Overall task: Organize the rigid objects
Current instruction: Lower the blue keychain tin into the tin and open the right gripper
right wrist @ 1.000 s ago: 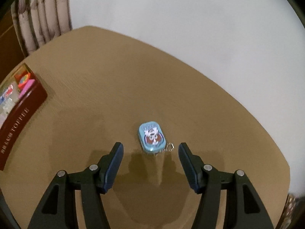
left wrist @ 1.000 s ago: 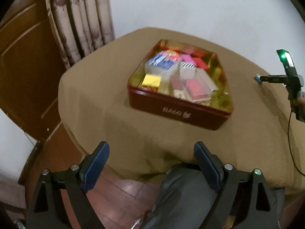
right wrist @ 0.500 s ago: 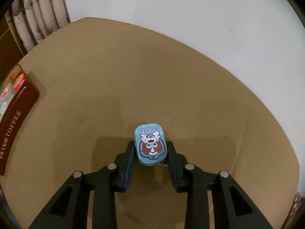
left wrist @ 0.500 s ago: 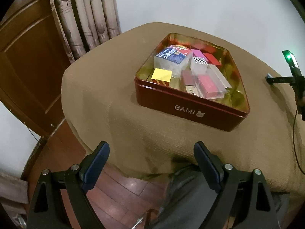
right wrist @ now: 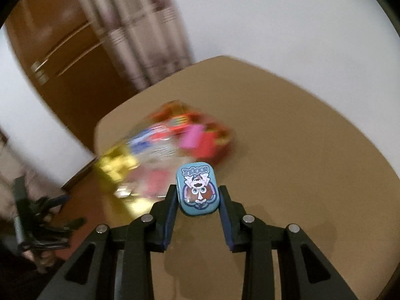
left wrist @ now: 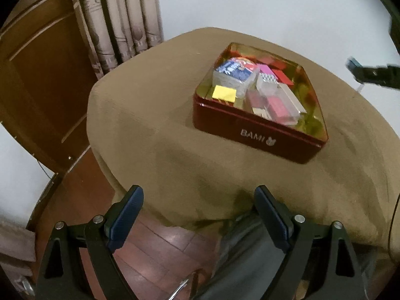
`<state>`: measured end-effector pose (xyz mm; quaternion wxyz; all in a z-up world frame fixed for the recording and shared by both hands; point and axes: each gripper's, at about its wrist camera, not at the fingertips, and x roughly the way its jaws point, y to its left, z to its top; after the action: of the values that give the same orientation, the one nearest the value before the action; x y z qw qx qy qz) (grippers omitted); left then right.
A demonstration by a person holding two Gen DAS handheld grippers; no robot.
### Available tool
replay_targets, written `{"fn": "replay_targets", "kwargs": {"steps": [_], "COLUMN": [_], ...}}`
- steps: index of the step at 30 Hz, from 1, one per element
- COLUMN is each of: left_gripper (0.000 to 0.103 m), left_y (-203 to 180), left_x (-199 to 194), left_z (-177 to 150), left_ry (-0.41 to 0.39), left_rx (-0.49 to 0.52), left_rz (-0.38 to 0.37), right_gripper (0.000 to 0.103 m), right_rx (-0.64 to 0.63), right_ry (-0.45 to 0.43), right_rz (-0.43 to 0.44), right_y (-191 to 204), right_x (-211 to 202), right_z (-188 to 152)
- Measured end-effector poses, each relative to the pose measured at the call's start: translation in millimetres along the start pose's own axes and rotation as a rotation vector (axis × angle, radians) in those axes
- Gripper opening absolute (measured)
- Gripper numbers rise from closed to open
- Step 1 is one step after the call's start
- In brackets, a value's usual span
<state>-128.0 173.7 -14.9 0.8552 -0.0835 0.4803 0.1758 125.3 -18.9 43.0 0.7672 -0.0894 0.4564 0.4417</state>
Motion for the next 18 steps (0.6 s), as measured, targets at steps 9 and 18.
{"fn": "replay_targets", "kwargs": {"steps": [9, 18], "left_gripper": [0.088, 0.088], "left_y": [13.2, 14.5], "left_x": [0.9, 2.3], "left_z": [-3.0, -3.4], "left_ry": [0.009, 0.034], "left_rx": [-0.001, -0.017], "left_rz": [-0.021, -0.071], "right_gripper": [0.032, 0.032], "right_rx": [-0.139, -0.197], "right_ry": [0.176, 0.291], "right_rz": [0.046, -0.017], "right_y": [80.5, 89.1], "right_x": [69.7, 96.3], "right_z": [-4.5, -18.8]}}
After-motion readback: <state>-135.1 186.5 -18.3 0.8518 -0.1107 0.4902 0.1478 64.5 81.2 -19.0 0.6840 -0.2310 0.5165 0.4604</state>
